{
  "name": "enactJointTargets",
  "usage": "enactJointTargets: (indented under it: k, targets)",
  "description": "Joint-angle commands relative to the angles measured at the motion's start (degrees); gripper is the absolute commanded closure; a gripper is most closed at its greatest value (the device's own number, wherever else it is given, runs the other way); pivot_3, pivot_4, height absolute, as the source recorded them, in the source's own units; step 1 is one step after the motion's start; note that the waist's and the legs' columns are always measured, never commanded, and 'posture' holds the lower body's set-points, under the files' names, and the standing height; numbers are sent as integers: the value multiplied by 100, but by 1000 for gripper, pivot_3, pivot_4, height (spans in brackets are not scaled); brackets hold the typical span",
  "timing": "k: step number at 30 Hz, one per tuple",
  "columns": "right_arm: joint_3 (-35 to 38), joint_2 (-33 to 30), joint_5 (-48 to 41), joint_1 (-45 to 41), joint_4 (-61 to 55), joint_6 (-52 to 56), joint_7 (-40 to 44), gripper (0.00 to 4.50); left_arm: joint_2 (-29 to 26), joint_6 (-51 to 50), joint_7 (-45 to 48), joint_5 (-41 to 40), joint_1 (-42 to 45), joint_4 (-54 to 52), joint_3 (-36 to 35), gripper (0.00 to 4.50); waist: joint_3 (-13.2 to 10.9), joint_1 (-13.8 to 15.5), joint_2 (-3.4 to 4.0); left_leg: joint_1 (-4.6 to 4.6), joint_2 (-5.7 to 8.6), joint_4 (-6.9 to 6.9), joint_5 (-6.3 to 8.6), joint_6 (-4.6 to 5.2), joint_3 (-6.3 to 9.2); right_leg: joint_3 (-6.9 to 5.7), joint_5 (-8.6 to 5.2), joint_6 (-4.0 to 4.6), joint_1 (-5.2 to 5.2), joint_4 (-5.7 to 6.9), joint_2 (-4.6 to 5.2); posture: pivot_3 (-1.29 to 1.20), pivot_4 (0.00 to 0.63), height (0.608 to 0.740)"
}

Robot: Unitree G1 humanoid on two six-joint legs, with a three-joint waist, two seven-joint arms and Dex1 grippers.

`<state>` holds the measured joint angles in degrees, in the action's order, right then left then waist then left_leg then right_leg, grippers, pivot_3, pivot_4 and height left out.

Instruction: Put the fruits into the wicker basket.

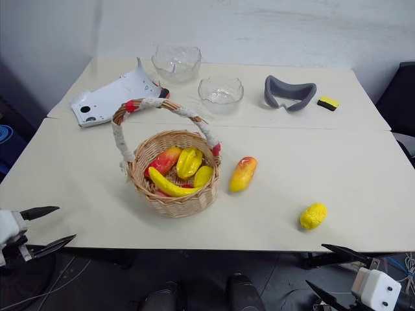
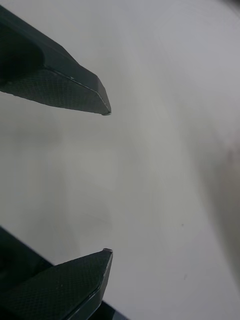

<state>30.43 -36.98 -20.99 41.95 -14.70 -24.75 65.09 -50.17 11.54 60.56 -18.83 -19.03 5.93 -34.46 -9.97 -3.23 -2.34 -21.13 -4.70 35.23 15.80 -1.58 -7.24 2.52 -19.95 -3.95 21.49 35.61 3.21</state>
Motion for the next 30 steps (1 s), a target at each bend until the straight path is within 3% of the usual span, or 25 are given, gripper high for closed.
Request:
enactJointTargets:
  k: [1,7,11,15,18,23,25,28,30]
  targets:
    - [129,-82,-181,36,-95,54,-36,47,-21,123,-97,-8,89,-205,-64,0,0,6,0,0,0,0,0,0,0,-7,0,0,1,0,1,0,150,740]
    - [139,-54,-413,-20,-310,362,-221,47,-114,-1027,271,-729,-99,-817,-96,0,-1,-1,2,4,-6,0,-3,-1,2,-43,-1,0,0,7,11,0,150,740]
    - [-4,-508,-783,-412,-1364,1883,-863,47,-260,-1595,458,-1377,272,-1194,-260,0,-4,-10,6,6,-5,1,-14,-11,5,-44,-6,10,0,16,14,0,150,740]
    - [-681,-1206,-2480,-2382,-2260,4926,-3075,47,-512,-2722,316,-2103,862,-1881,-55,0,-10,-74,-3,9,-6,6,-55,-17,8,-53,23,24,4,30,23,0,150,740]
    - [-1527,-1347,-2914,-3875,-2143,6596,-4129,47,-542,-3042,223,-2244,1234,-2171,166,0,-6,-71,12,10,-2,5,-63,-13,13,-56,28,29,8,29,26,0,150,740]
    - [-2481,333,-2434,-6325,-748,7709,-5906,47,-396,-3383,-214,-2521,1920,-2757,442,0,-5,-81,7,-54,-3,15,-83,13,18,-56,31,24,73,40,12,0,150,740]
    - [-2534,886,-2305,-6748,-369,7784,-6194,47,-342,-3471,-275,-2529,2004,-2850,505,0,-4,-71,10,-113,3,20,-95,15,17,-55,82,-71,134,61,14,0,150,740]
    - [-2739,1560,-1907,-7255,264,7700,-6436,47,-299,-3531,-299,-2483,1990,-2943,530,0,-5,-65,13,-173,3,70,-101,-19,6,-57,90,-90,226,144,-2,0,150,740]
    - [-3031,1634,-1534,-7380,495,7589,-6307,47,-290,-3544,-291,-2457,1951,-2987,498,0,-5,-70,13,-221,-6,89,-96,-25,5,-57,94,-97,261,148,-33,0,150,740]
